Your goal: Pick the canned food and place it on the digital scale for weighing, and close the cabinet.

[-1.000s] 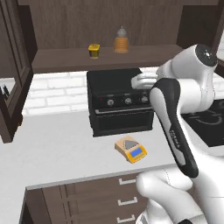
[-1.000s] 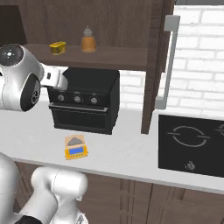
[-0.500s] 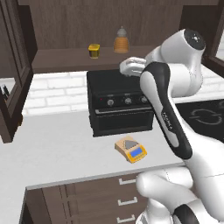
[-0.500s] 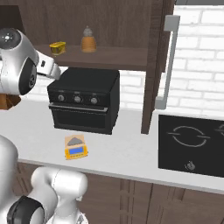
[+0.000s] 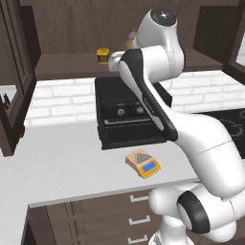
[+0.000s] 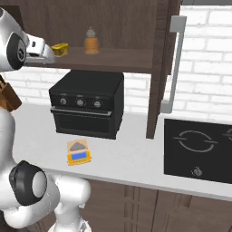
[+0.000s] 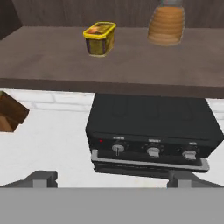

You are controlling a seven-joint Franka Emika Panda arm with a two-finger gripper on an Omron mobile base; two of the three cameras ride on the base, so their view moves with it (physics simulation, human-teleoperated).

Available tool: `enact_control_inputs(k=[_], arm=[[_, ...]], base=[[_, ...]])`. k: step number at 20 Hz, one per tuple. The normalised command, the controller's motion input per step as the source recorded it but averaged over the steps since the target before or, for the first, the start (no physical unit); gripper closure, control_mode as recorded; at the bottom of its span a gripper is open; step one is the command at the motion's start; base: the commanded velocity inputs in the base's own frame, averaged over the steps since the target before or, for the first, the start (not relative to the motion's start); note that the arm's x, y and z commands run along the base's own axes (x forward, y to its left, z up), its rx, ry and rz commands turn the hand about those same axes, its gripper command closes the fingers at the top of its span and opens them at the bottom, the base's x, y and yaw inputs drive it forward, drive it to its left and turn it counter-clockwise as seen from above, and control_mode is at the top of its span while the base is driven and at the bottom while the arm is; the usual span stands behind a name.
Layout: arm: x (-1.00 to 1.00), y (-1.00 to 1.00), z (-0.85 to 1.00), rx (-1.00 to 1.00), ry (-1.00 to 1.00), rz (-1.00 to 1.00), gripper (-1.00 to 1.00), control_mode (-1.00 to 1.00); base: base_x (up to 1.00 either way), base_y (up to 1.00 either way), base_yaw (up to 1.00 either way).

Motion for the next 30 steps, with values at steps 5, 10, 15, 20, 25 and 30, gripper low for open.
enact_control_inputs(k=[5,10,15,20,25,30], arm=[[0.66,0.14,0.01,-0.15,-0.02,0.00,-1.00,-1.00],[0.76,0.12,-0.02,-0.03,-0.05,0.00,-1.00,-1.00],[0.74,0.17,-0.13,0.00,-0.04,0.00,-1.00,-1.00],[0.65,0.13,-0.21,0.00,-0.07,0.00,-1.00,-1.00],[0.59,0.01,-0.02,0.00,0.00,0.00,-1.00,-1.00],[0.55,0.13,-0.06,0.00,0.01,0.00,-1.00,-1.00]], base=[[0.00,0.00,0.00],[0.00,0.00,0.00],[0.00,0.00,0.00],[0.00,0.00,0.00],[0.00,0.00,0.00],[0.00,0.00,0.00]])
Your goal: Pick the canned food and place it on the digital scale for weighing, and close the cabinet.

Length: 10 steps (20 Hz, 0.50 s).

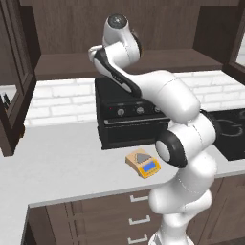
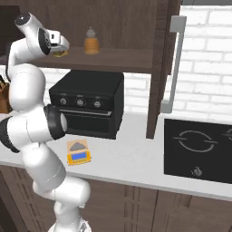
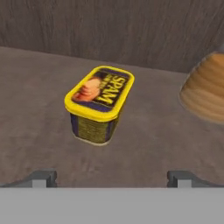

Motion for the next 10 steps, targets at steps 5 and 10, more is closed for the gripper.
enact_control_inputs(k=[5,10], arm=[[0.46,0.29,0.00,0.00,0.02,-0.03,-1.00,-1.00],[0.39,0.07,0.00,0.00,0.04,-0.02,-1.00,-1.00]], base=[[0.00,0.00,0.00],[0.00,0.00,0.00]])
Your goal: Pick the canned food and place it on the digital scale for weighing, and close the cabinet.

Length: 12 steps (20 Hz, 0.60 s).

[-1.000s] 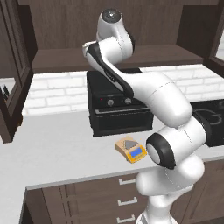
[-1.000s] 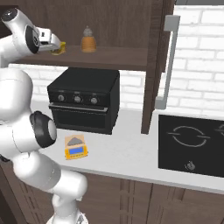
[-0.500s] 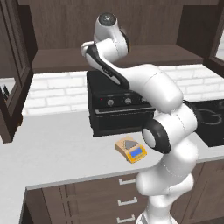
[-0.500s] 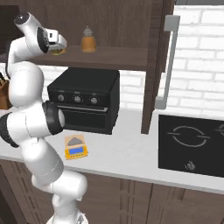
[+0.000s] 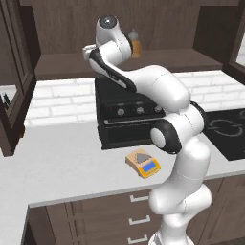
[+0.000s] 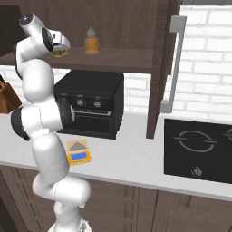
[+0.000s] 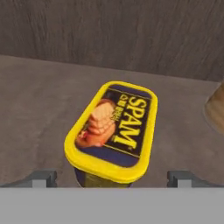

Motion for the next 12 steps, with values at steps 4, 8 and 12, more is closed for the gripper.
enact_control_inputs(k=[4,8,12], arm=[[0.47,0.06,-0.03,-0.01,0.00,-0.03,-1.00,-1.00],[0.29,0.01,-0.12,0.00,0.00,-0.01,-1.00,-1.00],[-0.08,0.00,-0.29,0.00,0.00,0.00,1.00,-1.00]], base=[[0.00,0.00,0.00],[0.00,0.00,0.00],[0.00,0.00,0.00]])
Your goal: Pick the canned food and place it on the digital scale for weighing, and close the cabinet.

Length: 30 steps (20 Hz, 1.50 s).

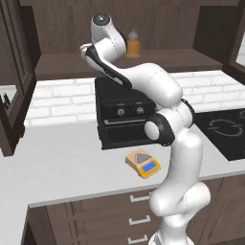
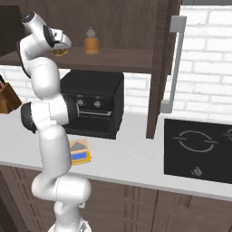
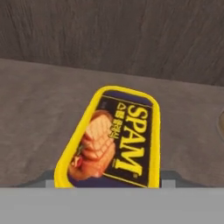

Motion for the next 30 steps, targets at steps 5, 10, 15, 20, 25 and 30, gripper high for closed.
enact_control_inputs(k=[5,10,15,20,25,30], arm=[[-0.61,0.00,-0.54,0.00,-0.02,-0.01,1.00,-1.00],[-1.00,0.00,-0.59,0.00,-0.42,0.00,1.00,-1.00],[-1.00,0.01,-0.31,0.00,-0.70,0.00,1.00,-1.00],[-1.00,0.00,0.48,0.03,-0.24,0.00,1.00,-1.00],[-1.00,0.00,0.67,0.04,-0.08,0.00,1.00,-1.00],[-1.00,-0.01,0.18,0.08,0.08,0.00,1.00,-1.00]], base=[[0.00,0.00,0.00],[0.00,0.00,0.00],[0.00,0.00,0.00],[0.00,0.00,0.00],[0.00,0.00,0.00],[0.00,0.00,0.00]])
